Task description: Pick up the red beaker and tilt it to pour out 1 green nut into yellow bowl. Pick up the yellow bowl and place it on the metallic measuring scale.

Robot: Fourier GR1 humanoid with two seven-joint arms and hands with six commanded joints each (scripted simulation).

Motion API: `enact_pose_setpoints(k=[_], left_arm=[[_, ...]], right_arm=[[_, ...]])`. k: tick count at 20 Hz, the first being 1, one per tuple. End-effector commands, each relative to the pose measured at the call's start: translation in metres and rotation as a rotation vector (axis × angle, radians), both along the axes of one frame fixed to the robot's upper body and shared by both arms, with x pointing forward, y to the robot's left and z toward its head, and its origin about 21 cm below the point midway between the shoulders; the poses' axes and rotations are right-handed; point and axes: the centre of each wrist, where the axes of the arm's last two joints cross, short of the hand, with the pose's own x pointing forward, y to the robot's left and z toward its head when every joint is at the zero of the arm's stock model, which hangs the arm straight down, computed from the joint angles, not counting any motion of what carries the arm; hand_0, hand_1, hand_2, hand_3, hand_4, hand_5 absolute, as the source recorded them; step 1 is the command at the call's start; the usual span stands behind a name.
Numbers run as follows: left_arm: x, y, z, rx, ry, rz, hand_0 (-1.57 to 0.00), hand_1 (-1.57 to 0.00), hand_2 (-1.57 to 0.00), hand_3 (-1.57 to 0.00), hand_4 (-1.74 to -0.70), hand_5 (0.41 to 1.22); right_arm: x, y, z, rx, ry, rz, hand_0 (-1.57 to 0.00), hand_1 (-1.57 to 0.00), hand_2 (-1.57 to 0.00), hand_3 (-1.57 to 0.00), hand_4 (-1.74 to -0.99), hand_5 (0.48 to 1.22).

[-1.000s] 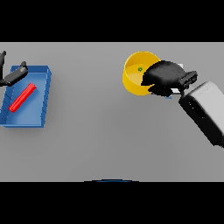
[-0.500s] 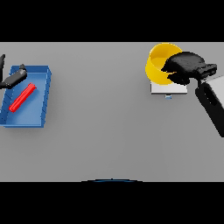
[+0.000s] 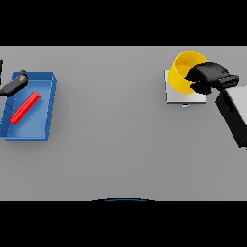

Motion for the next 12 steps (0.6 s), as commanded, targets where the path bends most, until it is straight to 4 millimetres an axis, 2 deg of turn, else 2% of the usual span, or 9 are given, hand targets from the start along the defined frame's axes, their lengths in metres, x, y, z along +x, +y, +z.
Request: enact_pose_setpoints(k=[1, 5, 7, 9, 10, 11, 12], left_arm=[[0.0, -0.001, 0.0, -0.004, 0.003, -0.003, 0.0, 0.0, 0.0, 0.0, -0.8, 0.737], [-0.002, -0.003, 0.001, -0.009, -0.009, -0.007, 0.0, 0.0, 0.0, 0.0, -0.81, 0.728], [0.001, -0.004, 0.003, -0.011, -0.01, -0.009, 0.0, 0.0, 0.0, 0.0, -0.81, 0.734], [0.004, -0.005, 0.004, -0.022, -0.012, -0.016, 0.0, 0.0, 0.0, 0.0, -0.81, 0.74], [0.003, -0.006, 0.004, -0.023, -0.007, -0.015, 0.0, 0.0, 0.0, 0.0, -0.81, 0.745], [0.003, -0.006, 0.001, -0.022, 0.002, -0.014, 0.0, 0.0, 0.0, 0.0, -0.81, 0.745], [0.003, -0.006, 0.0, -0.02, 0.006, -0.013, 0.0, 0.0, 0.0, 0.0, -0.81, 0.744]], right_arm=[[0.002, 0.001, -0.002, 0.005, 0.003, -0.001, -1.57, -1.55, -1.57, -1.46, -1.726, 1.221], [0.005, -0.003, -0.015, 0.001, 0.016, -0.032, -1.57, -1.48, -1.57, -1.51, -1.727, 1.221], [0.007, -0.002, -0.017, 0.012, 0.012, -0.026, -1.55, -1.42, -1.57, -1.48, -1.721, 1.221], [0.008, -0.003, -0.019, 0.012, 0.034, -0.039, -1.54, -1.41, -1.57, -1.17, -1.728, 1.221], [0.01, -0.002, -0.017, 0.021, 0.047, -0.037, -1.54, -1.44, -1.5, -1.02, -1.659, 1.221], [0.011, -0.002, -0.016, 0.023, 0.055, -0.049, -1.52, -1.35, -1.35, -0.91, -1.596, 1.134], [0.011, -0.002, -0.016, 0.029, 0.061, -0.056, -1.22, -1.08, -1.13, -0.82, -1.548, 1.053]])
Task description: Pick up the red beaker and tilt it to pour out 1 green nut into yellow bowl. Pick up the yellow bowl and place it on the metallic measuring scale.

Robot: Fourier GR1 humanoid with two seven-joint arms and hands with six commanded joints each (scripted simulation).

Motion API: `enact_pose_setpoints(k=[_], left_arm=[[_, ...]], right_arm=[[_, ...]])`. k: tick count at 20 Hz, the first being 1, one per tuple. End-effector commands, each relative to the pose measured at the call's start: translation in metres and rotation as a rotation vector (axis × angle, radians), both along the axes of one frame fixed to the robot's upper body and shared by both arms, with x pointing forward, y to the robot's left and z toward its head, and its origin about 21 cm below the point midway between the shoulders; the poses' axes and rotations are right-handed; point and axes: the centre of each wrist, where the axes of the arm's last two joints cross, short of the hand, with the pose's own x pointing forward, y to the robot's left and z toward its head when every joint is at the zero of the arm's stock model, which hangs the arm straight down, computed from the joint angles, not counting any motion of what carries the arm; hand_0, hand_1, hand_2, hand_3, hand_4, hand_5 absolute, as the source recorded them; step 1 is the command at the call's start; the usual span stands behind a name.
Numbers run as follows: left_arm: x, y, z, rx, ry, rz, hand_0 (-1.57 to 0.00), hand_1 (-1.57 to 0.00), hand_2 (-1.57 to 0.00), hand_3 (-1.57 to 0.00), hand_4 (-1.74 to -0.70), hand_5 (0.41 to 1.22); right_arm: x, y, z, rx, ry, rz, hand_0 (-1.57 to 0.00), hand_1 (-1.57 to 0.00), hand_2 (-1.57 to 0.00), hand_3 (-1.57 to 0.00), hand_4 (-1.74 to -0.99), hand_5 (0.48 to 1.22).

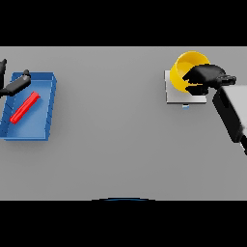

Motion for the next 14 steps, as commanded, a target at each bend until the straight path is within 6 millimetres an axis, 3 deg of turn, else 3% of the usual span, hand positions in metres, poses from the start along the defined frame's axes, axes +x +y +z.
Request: enact_pose_setpoints(k=[1, 3, 6, 9, 14], left_arm=[[-0.0025, -0.0002, -0.004, 0.0, 0.004, 0.003, 0.0, 0.0, 0.0, 0.0, -0.81, 0.744], [0.0005, -0.001, -0.0025, 0.005, 0.0, 0.004, 0.0, 0.0, 0.0, 0.0, -0.81, 0.742], [0.0046, -0.0039, -0.0034, 0.004, 0.001, 0.004, 0.0, 0.0, 0.0, 0.0, -0.81, 0.739], [0.0063, -0.0036, -0.0039, 0.003, -0.002, 0.012, 0.0, 0.0, 0.0, 0.0, -0.81, 0.736], [0.0054, -0.005, -0.0045, -0.009, -0.006, 0.011, 0.0, 0.0, 0.0, 0.0, -0.82, 0.734]], right_arm=[[0.0003, 0.0013, -0.0023, 0.0, 0.008, 0.002, -0.98, -0.87, -0.95, -0.76, -1.504, 0.983], [0.0001, -0.0005, -0.0043, -0.003, 0.017, -0.003, -0.62, -0.55, -0.69, -0.67, -1.444, 0.887], [0.0016, -0.0004, -0.0056, 0.0, 0.032, 0.005, -0.32, -0.28, -0.45, -0.57, -1.397, 0.799], [0.0029, -0.0033, -0.0037, -0.009, 0.043, 0.03, -0.16, -0.14, -0.29, -0.47, -1.356, 0.755], [0.004, -0.0013, -0.0076, -0.039, 0.067, 0.04, -0.05, -0.05, -0.12, -0.35, -1.308, 0.733]])
